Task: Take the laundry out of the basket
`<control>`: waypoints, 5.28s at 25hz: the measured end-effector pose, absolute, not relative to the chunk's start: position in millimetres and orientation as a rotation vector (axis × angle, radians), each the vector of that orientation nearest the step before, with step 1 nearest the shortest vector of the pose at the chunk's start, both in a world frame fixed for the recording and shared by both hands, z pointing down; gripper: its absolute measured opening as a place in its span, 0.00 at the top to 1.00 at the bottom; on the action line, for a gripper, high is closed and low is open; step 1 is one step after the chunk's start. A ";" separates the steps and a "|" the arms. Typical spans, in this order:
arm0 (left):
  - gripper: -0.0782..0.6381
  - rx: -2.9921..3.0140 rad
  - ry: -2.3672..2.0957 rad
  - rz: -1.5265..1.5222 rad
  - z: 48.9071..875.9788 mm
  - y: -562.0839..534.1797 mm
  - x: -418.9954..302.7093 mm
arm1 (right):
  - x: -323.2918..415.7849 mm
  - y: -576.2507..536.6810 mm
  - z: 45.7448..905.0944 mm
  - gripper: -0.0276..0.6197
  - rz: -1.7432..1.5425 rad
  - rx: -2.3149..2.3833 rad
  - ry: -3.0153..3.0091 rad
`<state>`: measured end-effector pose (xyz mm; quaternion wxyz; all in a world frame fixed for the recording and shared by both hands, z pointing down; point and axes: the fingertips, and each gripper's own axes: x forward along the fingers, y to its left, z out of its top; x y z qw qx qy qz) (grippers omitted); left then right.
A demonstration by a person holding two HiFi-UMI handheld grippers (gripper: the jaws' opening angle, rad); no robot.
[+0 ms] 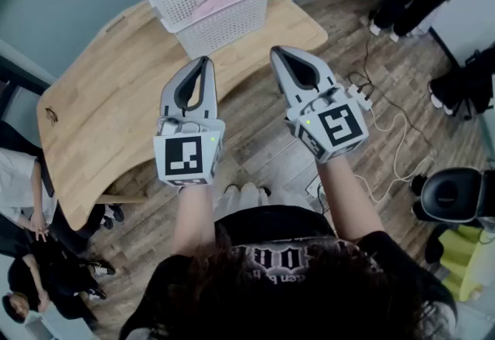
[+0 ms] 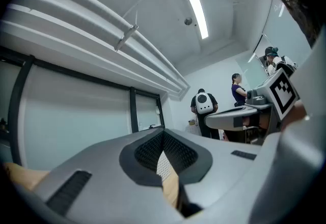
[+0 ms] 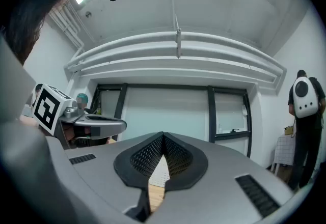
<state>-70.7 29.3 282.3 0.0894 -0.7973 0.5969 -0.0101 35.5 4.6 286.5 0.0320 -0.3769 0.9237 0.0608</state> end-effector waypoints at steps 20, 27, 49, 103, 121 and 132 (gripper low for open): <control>0.89 -2.415 1.751 -0.019 291.7 -32.7 -93.9 | 12.2 -48.6 286.0 0.91 0.172 -1.180 2.792; 0.89 -2.436 1.708 -0.016 284.9 -68.4 -107.8 | -2.8 -80.5 284.0 0.91 0.186 -1.189 2.763; 0.89 -2.504 1.569 -0.046 284.6 -168.6 -143.4 | -39.5 -162.4 287.5 0.91 0.191 -1.323 2.748; 0.23 -2.955 0.964 -0.791 458.4 -374.7 -67.3 | -16.4 -346.2 298.9 0.91 0.136 -1.230 2.832; 0.19 -2.850 0.925 -1.110 523.5 -396.5 -71.7 | -23.3 -355.7 308.6 0.91 0.137 -1.213 2.856; 0.58 -2.832 0.912 -1.090 515.0 -399.2 -69.5 | -26.0 -352.7 305.0 0.91 0.136 -1.218 2.851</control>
